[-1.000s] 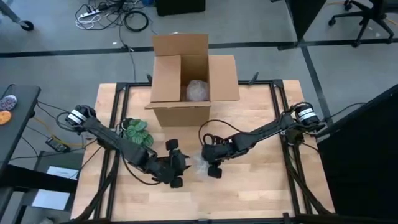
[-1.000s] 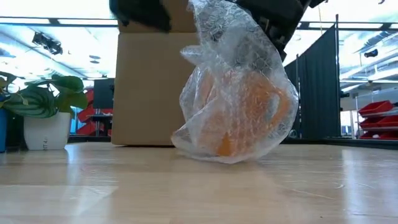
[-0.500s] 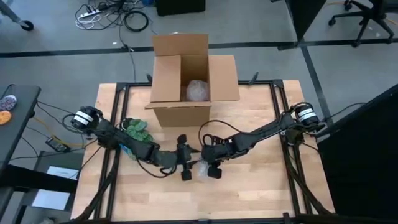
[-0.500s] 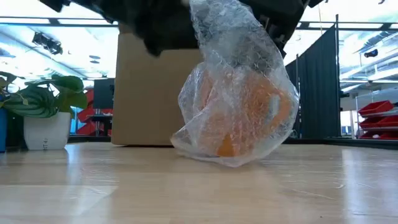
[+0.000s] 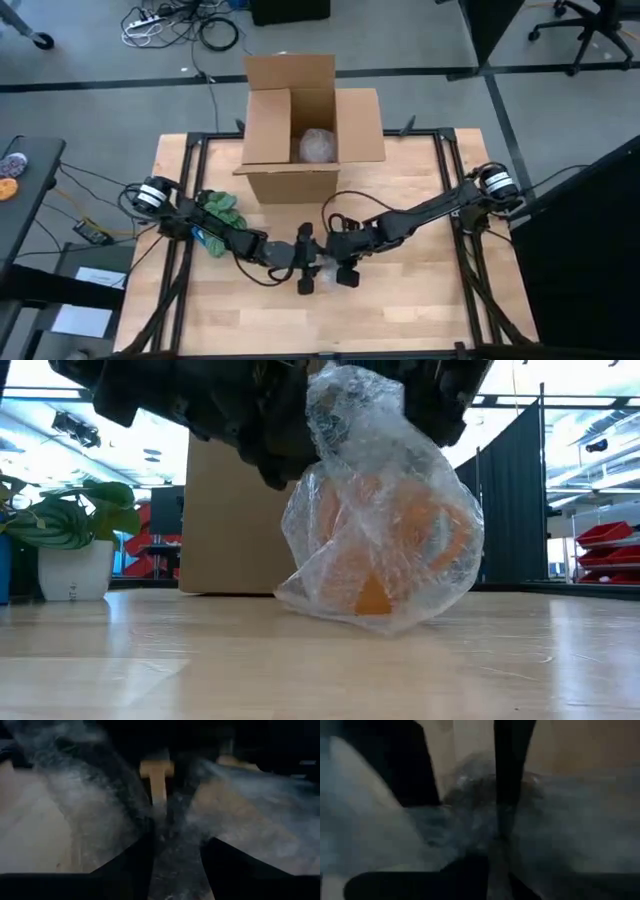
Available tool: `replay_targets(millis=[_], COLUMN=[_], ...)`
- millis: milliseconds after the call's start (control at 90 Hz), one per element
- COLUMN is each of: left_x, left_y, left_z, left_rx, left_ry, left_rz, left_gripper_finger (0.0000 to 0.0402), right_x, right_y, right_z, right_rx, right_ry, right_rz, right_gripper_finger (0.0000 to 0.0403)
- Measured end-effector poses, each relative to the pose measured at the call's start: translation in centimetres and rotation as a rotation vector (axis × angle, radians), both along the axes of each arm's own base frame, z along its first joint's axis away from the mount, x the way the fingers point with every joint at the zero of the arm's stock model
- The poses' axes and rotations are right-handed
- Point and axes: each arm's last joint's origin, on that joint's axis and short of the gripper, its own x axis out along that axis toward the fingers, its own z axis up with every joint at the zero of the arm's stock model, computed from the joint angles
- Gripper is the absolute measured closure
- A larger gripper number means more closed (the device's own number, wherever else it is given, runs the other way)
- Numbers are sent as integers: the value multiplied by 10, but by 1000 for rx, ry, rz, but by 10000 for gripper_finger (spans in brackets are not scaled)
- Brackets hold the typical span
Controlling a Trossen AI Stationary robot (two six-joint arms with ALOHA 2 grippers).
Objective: Wrap mug
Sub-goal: Wrap the orange mug with the bubble wrap
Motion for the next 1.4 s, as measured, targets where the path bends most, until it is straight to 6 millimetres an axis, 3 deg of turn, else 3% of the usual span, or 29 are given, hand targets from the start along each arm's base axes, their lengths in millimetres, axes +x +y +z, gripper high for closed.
replay_targets(millis=[289,522,678,778,1056,1211,1400], left_x=[0,-1,-1,-1,-1,-1,-13], left_y=[0,-1,-1,-1,-1,1,7], left_z=[-1,-1,-1,-2,-3,-4,13], left_rx=[-14,-18,-25,-26,-30,-42,-20], left_ry=[11,14,16,17,30,43,91], left_rz=[5,-7,-26,-29,-34,-17,3], left_gripper_finger=[259,259,259,259,259,259,259], right_x=[-29,-57,-54,-39,-8,-1,1], right_y=[-7,-32,-40,-34,-2,11,9], right_z=[41,77,85,76,12,-6,-15], right_rx=[63,-190,-202,-186,12,-12,-52], right_ry=[-7,-116,-191,-206,0,16,45], right_rz=[-24,-250,-263,-205,-59,-40,-59], right_gripper_finger=[351,351,351,351,351,351,351])
